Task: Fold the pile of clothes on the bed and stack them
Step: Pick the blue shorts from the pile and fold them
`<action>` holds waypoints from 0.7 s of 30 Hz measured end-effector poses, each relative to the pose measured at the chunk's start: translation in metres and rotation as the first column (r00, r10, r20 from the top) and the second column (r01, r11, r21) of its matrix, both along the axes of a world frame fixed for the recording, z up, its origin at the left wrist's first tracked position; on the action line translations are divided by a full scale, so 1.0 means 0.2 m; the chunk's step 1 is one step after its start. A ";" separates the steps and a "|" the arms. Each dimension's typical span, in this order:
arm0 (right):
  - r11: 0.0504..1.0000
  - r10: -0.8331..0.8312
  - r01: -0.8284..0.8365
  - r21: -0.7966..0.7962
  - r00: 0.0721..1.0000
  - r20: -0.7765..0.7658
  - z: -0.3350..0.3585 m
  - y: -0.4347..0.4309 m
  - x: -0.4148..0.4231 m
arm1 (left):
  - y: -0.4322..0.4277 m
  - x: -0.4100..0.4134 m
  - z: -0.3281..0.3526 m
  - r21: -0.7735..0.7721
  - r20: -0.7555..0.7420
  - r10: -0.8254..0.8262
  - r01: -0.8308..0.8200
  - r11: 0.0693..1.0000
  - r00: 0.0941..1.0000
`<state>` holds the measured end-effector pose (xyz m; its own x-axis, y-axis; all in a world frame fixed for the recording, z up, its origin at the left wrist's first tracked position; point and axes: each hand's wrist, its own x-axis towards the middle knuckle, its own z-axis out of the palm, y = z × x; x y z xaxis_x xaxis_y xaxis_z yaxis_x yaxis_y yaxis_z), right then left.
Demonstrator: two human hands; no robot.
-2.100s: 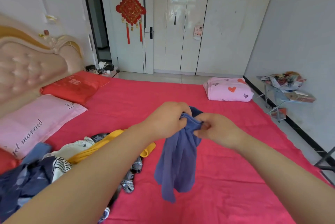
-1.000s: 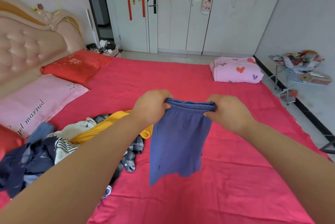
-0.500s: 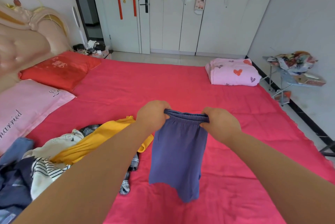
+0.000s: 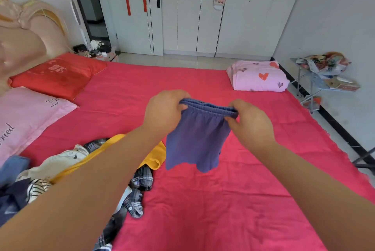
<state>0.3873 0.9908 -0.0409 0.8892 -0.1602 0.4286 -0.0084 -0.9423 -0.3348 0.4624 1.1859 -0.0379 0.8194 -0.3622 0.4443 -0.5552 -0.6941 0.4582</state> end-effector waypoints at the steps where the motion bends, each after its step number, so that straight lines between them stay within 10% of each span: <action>1: 1.000 0.009 -0.009 0.016 1.000 -0.023 -0.07 0.01 -0.05 | 0.02 -0.05 -0.06 0.018 -0.028 -0.017 0.017 1.000 0.999; 21: 0.958 0.259 -0.277 0.073 0.727 -0.636 -1.66 0.25 -1.26 | 0.38 -1.24 -1.57 0.238 -0.678 -0.070 0.310 0.920 0.731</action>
<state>0.1356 1.0417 -0.3720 0.9603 0.1292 -0.2474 0.0447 -0.9462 -0.3205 0.2139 1.2622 -0.3509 0.7570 -0.5618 -0.3335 -0.3426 -0.7760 0.5296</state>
